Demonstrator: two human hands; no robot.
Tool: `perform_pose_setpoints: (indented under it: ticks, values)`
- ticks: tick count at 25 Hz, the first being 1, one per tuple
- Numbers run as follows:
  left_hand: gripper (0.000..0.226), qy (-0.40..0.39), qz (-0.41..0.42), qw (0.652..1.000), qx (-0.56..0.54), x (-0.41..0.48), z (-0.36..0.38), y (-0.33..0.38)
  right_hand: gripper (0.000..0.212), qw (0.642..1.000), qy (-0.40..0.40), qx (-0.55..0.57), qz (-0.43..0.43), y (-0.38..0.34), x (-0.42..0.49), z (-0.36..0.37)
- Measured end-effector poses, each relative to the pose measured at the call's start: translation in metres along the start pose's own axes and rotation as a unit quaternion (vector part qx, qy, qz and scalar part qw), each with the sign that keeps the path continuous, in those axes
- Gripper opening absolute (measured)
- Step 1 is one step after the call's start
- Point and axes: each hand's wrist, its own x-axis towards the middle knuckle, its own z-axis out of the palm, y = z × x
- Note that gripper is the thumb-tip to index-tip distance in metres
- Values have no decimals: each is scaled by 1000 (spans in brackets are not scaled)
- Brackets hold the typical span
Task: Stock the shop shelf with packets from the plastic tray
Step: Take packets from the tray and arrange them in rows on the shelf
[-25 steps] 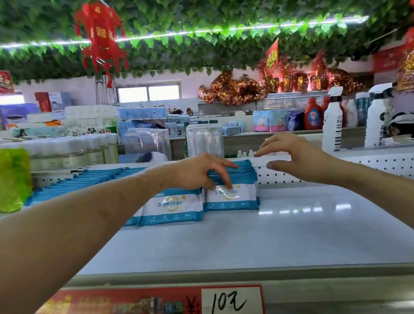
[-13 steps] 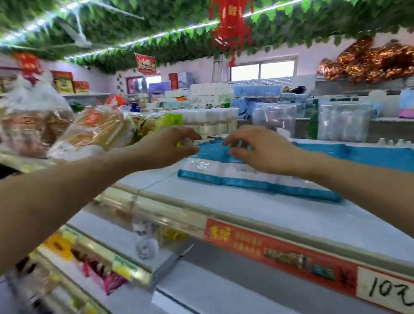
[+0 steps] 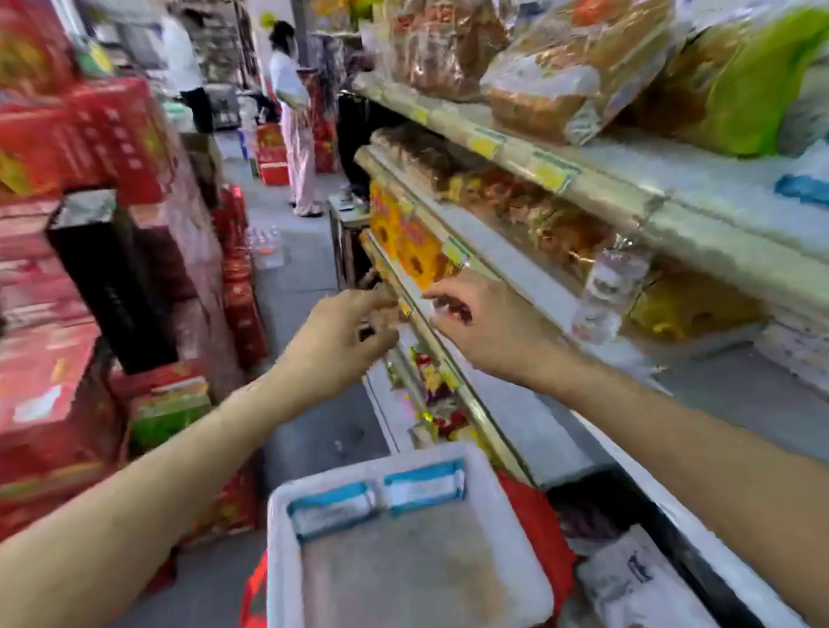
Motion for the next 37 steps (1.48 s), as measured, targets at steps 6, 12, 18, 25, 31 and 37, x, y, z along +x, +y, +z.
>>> perform_pose_setpoints:
  ticks: [6, 12, 18, 25, 31, 37]
  values:
    - [53, -101, -174, 980, 3, -136, 93, -58, 32, 986, -132, 75, 68, 36, -89, 137]
    - [50, -193, -158, 960, 130, -178, 141, -83, 40, 966, -240, -9, 96, 60, -140, 192]
    - [50, -175, -158, 953, 191, -197, 168, -93, 48, 965, -234, -92, 73, 80, -154, 203]
    - [35, -120, -183, 950, 222, -188, 181, -94, 46, 974, -183, -113, 73, 80, -159, 220]
    - [33, -127, -130, 948, 261, -181, 185, -109, 34, 963, -221, -158, -10, 93, -153, 225]
    - [30, -229, -103, 939, 234, -163, 187, -114, 46, 932, -310, -187, -36, 101, -140, 225]
